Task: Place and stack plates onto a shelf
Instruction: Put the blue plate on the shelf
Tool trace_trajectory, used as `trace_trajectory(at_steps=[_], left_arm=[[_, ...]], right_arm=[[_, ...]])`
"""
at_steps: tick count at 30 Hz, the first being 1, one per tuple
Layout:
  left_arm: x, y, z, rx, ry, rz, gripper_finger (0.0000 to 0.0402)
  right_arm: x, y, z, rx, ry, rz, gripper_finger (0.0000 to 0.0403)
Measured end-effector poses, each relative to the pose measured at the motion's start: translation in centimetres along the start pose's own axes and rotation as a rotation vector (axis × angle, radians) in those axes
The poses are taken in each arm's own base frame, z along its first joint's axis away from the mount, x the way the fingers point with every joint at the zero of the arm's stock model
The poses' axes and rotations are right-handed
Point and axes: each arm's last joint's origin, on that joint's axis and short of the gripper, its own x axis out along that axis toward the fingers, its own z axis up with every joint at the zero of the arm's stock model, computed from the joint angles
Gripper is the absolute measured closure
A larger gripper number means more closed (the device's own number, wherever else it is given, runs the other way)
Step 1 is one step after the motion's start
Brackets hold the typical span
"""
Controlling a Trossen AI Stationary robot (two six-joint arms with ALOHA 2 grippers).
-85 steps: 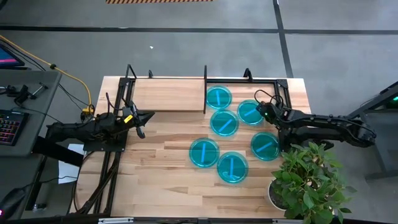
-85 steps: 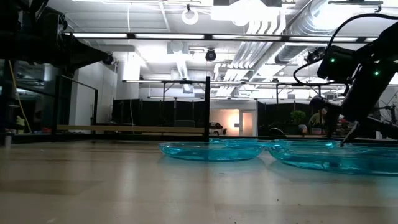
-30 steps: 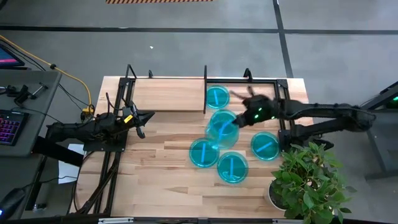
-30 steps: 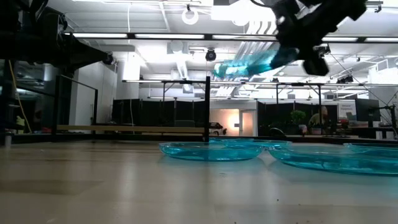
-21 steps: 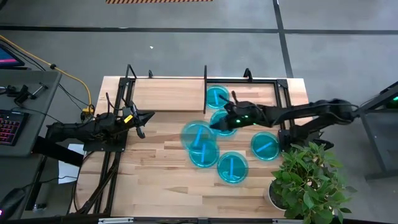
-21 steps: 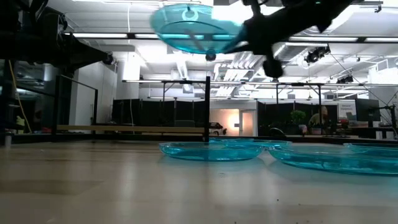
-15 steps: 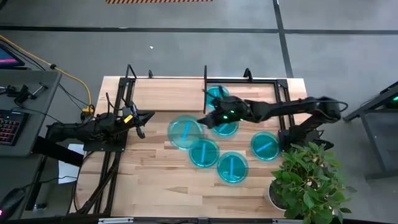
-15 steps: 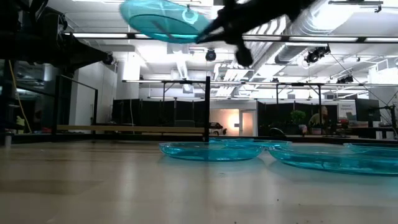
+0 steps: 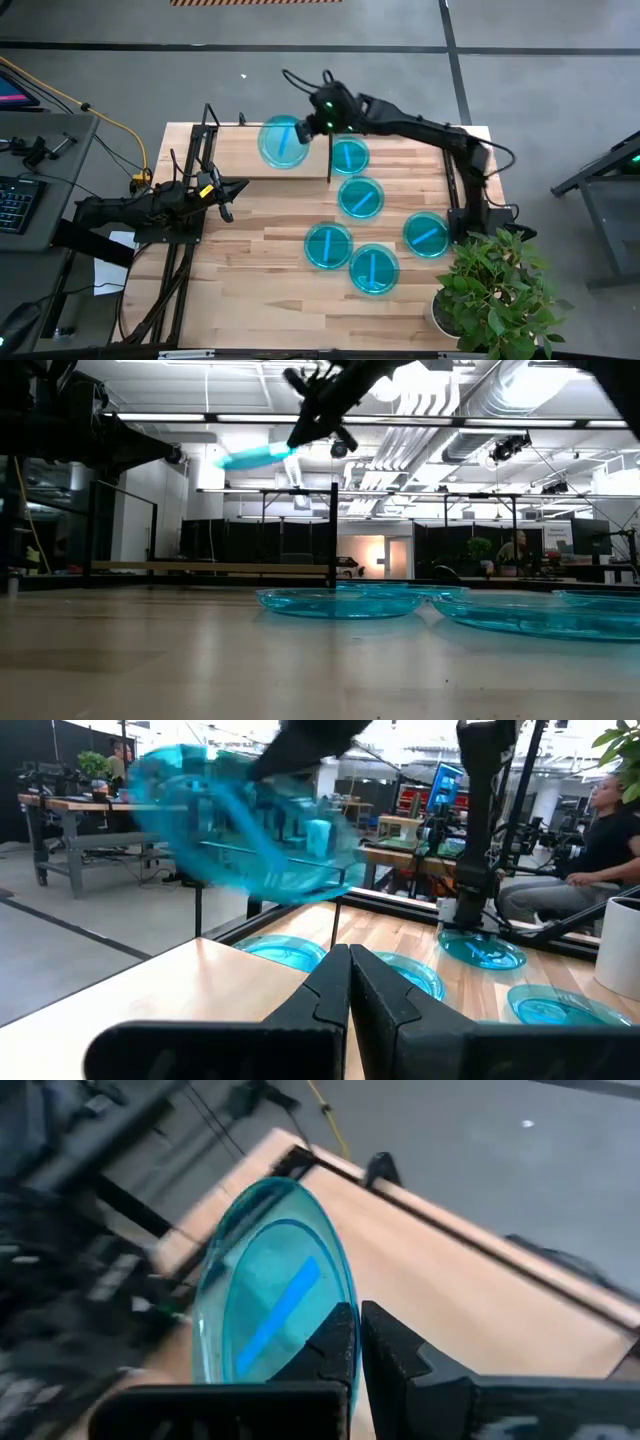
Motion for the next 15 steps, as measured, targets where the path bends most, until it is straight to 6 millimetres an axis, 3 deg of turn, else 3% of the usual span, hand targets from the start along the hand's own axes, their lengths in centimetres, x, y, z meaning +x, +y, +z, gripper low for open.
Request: trace_trajectory(at_steps=[7, 10, 15], left_arm=[[0.0, 0.0, 0.0, 0.000, 0.000, 0.000, 0.0401], [0.0, 0.0, 0.0, 0.000, 0.000, 0.000, 0.0401], [0.0, 0.0, 0.0, 0.000, 0.000, 0.002, 0.0401]], right_arm=[[5.0, -1.0, 0.8, -0.111, 0.112, -0.161, 0.0403], [6.7, -2.0, 0.0, -0.114, 0.140, -0.194, 0.0403], [7.9, -3.9, -1.5, -0.087, 0.209, -0.292, 0.0403]])
